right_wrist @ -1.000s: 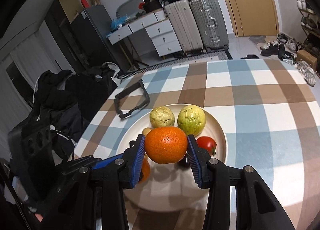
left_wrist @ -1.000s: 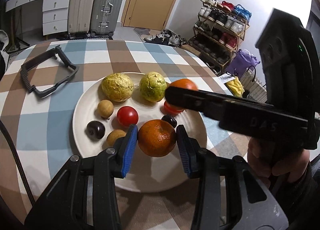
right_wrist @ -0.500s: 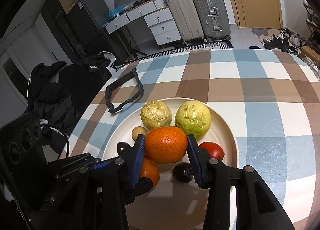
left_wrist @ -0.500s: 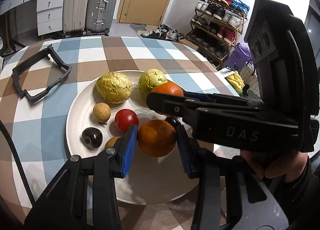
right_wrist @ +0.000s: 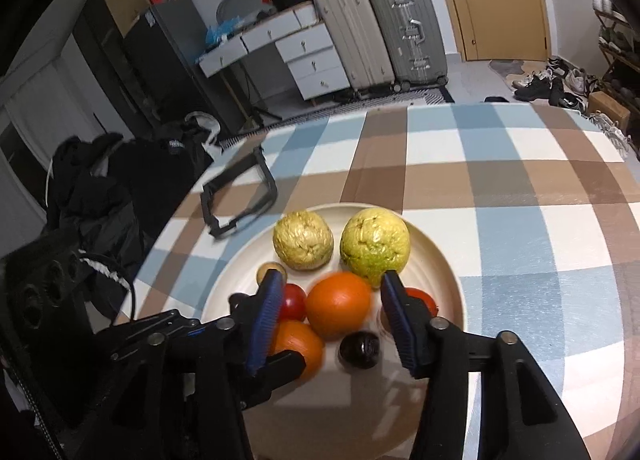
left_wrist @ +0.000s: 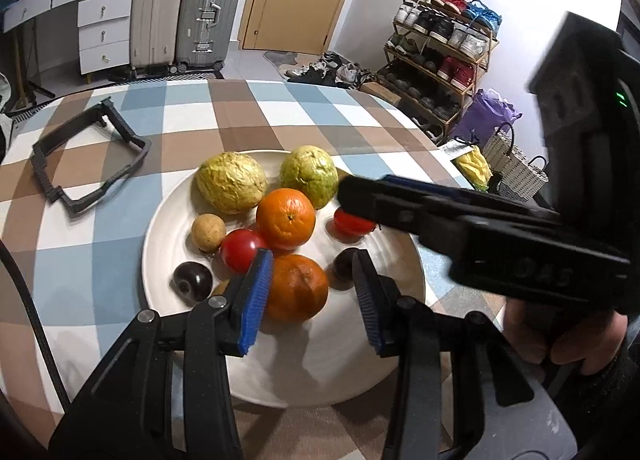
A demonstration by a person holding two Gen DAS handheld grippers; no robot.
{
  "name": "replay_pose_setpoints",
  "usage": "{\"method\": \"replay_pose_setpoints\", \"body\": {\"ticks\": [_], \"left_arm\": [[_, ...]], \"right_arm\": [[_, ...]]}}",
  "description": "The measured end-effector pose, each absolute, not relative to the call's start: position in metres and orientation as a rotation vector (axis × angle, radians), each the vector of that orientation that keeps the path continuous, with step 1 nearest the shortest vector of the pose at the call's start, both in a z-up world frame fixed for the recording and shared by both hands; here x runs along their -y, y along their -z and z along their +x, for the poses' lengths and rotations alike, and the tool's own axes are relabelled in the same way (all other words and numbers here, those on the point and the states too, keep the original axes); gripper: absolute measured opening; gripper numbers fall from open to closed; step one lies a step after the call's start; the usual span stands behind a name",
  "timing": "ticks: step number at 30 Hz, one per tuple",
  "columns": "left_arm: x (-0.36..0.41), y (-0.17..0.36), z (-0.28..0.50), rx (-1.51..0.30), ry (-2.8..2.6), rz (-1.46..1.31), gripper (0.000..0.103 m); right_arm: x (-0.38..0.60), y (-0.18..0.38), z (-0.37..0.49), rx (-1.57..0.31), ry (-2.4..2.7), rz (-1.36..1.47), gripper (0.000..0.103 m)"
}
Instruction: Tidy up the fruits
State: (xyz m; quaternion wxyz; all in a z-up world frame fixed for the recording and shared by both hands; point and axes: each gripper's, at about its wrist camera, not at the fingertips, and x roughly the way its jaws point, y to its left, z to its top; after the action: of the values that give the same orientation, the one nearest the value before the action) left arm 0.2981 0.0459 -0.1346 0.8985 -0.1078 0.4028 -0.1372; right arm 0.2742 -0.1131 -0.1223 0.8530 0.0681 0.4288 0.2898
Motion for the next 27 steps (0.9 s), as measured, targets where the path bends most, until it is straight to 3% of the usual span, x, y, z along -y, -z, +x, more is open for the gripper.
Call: {"method": "replay_pose_setpoints", "body": {"ticks": [5,12,15,19,22,27], "left_arm": [[-0.046,0.115,0.279,-0.802,0.257,-0.211,0.047],[-0.046,0.074,0.23,-0.676,0.184,-0.19,0.08],[-0.046,0.057,0.207,-0.609,0.138,-0.174,0.083],[-0.045,0.032,0.173,-0.522,0.151,-0.172,0.084],[-0.044,0.013,0.145,-0.438,0.12,-0.148,0.102],[-0.042,-0.011,0.097,-0.311,0.058,-0.112,0.103]], "right_arm": [[0.132,0.102,0.25,-0.832,-0.569,0.139,0.058],[0.17,0.062,0.189,-0.654,-0.508,0.183,0.08],[0.183,0.043,0.158,-0.552,-0.49,0.197,0.093],[0.194,0.019,0.115,-0.417,-0.45,0.172,0.102],[0.196,0.007,0.09,-0.342,-0.421,0.127,0.103],[0.196,-0.005,0.055,-0.269,-0.39,0.094,0.103]]}}
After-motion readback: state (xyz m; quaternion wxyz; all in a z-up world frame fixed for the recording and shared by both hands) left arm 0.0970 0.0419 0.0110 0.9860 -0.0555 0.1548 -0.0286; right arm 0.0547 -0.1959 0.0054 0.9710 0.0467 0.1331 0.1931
